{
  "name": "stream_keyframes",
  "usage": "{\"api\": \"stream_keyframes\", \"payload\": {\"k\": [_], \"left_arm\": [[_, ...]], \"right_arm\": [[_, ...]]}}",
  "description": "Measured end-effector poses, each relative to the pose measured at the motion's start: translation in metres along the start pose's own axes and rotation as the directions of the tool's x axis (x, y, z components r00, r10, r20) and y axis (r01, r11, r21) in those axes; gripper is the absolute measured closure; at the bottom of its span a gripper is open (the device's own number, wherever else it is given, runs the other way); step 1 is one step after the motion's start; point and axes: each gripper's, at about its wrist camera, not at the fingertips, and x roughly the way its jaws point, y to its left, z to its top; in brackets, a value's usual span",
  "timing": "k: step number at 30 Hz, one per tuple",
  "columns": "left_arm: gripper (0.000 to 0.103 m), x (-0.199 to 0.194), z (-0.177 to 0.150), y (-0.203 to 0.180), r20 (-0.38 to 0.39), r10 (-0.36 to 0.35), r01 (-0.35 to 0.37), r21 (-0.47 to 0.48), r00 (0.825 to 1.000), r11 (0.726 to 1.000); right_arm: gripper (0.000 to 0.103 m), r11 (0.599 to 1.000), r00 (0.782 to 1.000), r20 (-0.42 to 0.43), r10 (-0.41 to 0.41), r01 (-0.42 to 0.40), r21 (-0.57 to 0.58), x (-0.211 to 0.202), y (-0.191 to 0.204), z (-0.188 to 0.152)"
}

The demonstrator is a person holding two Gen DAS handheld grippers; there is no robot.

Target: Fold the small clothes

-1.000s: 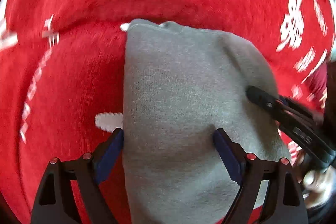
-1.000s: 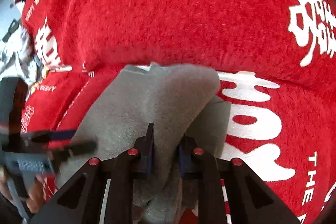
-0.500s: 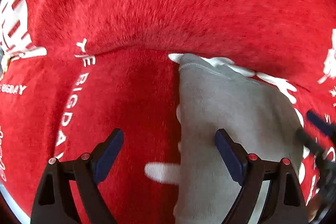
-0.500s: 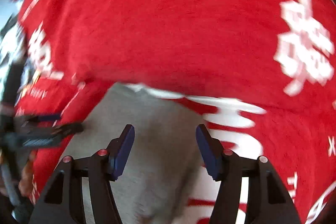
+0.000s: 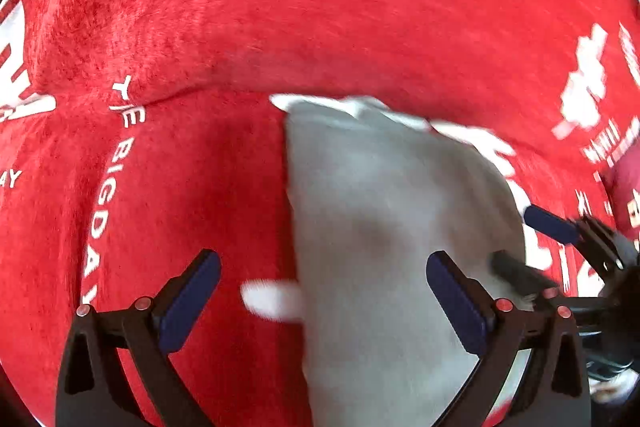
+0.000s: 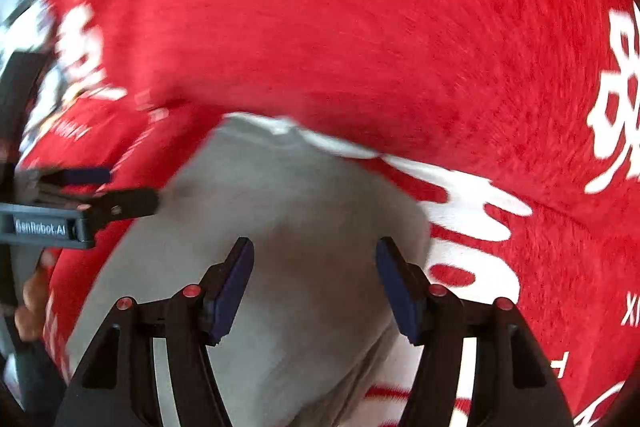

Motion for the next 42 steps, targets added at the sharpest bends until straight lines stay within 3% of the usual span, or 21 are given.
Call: {"api": "stream_keyframes", "payload": {"k": [5,8,11,14,20,23,24,27,30,32,36,42], "left_arm": [[0.0,0.008,-0.055,-0.016,-0.023,0.086,-0.082,0.13,0.996,0.988],[0.0,0.009,-0.083,-0.002,-0.058,0.057,-0.052,0.097,0.997,0.994],[0.0,0.01,-0.105,0.014,-0.073,0.048,-0.042,0.081,0.996,0.996],[0.0,-0.015,-0.11,0.012,-0.016,0.039,-0.038,0.066,0.999,0.997],[0.0,-0.026,-0.093,-0.013,0.064,0.058,-0.064,0.095,0.996,0.993],[0.0,-0.005,-0.094,-0.011,0.03,0.194,-0.196,0.115,0.981,0.974],[0.0,0.004,-0.096,-0.007,0.005,0.201,-0.2,0.116,0.98,0.973],[0.0,0.003,-0.105,0.007,-0.019,0.139,-0.137,0.078,0.99,0.988],[0.0,-0.008,-0.109,0.008,0.012,0.154,-0.154,0.099,0.988,0.983],[0.0,-0.018,-0.11,0.007,0.052,0.175,-0.18,0.122,0.983,0.976],[0.0,-0.03,-0.102,0.003,0.103,0.154,-0.166,0.12,0.983,0.979],[0.0,-0.022,-0.079,-0.002,0.131,0.157,-0.17,0.098,0.979,0.981]], "right_arm": [[0.036,0.988,0.998,-0.045,-0.041,0.033,-0.153,0.002,0.04,-0.048],[0.035,0.991,0.999,-0.016,-0.046,0.044,-0.128,-0.014,0.023,-0.086],[0.034,0.992,0.995,-0.06,-0.075,0.069,-0.104,-0.019,0.013,-0.115],[0.034,0.997,0.996,-0.048,-0.074,0.073,-0.017,-0.046,0.002,-0.131],[0.034,0.992,0.992,0.068,-0.108,0.112,-0.06,-0.077,0.032,-0.109],[0.034,0.994,0.995,0.071,-0.063,0.069,-0.083,-0.06,0.051,-0.094],[0.034,0.996,0.997,0.057,-0.043,0.048,-0.081,-0.053,0.054,-0.094],[0.034,0.998,0.999,-0.017,-0.027,0.026,-0.06,-0.027,0.051,-0.104],[0.034,0.999,1.0,-0.014,-0.02,0.019,-0.026,-0.031,0.039,-0.119],[0.034,0.997,0.996,-0.046,-0.072,0.071,-0.012,-0.036,0.032,-0.124],[0.033,0.995,0.995,-0.002,-0.102,0.102,0.019,-0.061,0.019,-0.123],[0.033,0.997,0.994,0.077,-0.082,0.081,0.014,-0.06,0.028,-0.075]]}}
